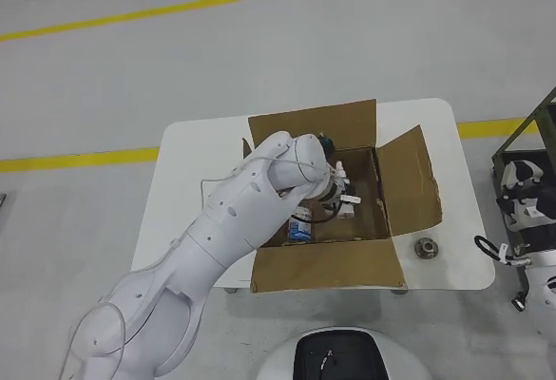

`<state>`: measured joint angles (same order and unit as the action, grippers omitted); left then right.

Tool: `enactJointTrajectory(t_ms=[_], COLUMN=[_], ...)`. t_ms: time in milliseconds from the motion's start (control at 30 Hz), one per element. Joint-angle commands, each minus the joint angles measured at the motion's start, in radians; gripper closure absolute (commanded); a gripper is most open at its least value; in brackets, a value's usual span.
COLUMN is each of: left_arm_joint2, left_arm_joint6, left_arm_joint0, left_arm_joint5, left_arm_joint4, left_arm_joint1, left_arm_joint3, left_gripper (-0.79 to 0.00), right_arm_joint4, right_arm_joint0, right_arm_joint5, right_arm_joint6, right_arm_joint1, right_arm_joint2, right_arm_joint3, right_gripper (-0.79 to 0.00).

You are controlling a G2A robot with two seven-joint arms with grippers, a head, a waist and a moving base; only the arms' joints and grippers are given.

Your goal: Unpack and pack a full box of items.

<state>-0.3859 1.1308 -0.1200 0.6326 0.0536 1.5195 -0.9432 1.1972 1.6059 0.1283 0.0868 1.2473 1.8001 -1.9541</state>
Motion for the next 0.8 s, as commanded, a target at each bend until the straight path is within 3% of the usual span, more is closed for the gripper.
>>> enactJointTrajectory(t_ms=[0,300,600,633,667,700,733,767], left_arm_joint2=[0.018,0.125,0.17,0.176,0.178,0.18,0.183,0.186], left_arm_joint6=[0.017,0.012,0.037,0.04,0.041,0.041,0.042,0.043], left_arm_joint0=[0.004,0.022,0.041,0.042,0.044,0.046,0.047,0.049], left_arm_joint5=[0.023,0.045,0.02,0.017,0.016,0.016,0.015,0.013], left_arm_joint4=[0.009,0.041,-0.007,-0.009,-0.015,-0.019,-0.021,-0.023], left_arm_joint1=[0.013,0.075,0.121,0.125,0.129,0.133,0.137,0.14], left_arm_joint3=[0.022,0.164,0.267,0.277,0.287,0.295,0.303,0.311], left_gripper=[0.0,0.0,0.0,-0.083,-0.317,-0.656,-0.785,-0.785], right_arm_joint4=[0.0,-0.007,-0.01,-0.01,-0.009,-0.01,-0.011,-0.009], right_arm_joint0=[0.001,0.004,0.01,0.011,0.011,0.011,0.012,0.013], right_arm_joint5=[0.0,0.002,0.004,0.005,0.006,0.006,0.006,0.006], right_arm_joint6=[0.0,0.005,0.009,0.009,0.008,0.01,0.011,0.01], right_arm_joint1=[0.0,0.0,0.0,0.0,0.0,0.0,0.001,0.001], right_arm_joint2=[0.0,0.009,0.017,0.017,0.018,0.019,0.019,0.019], right_arm_joint3=[0.001,0.003,-0.002,-0.004,-0.005,-0.006,-0.006,-0.006], right_gripper=[0.0,0.0,0.0,0.0,0.0,0.0,0.0,0.0])
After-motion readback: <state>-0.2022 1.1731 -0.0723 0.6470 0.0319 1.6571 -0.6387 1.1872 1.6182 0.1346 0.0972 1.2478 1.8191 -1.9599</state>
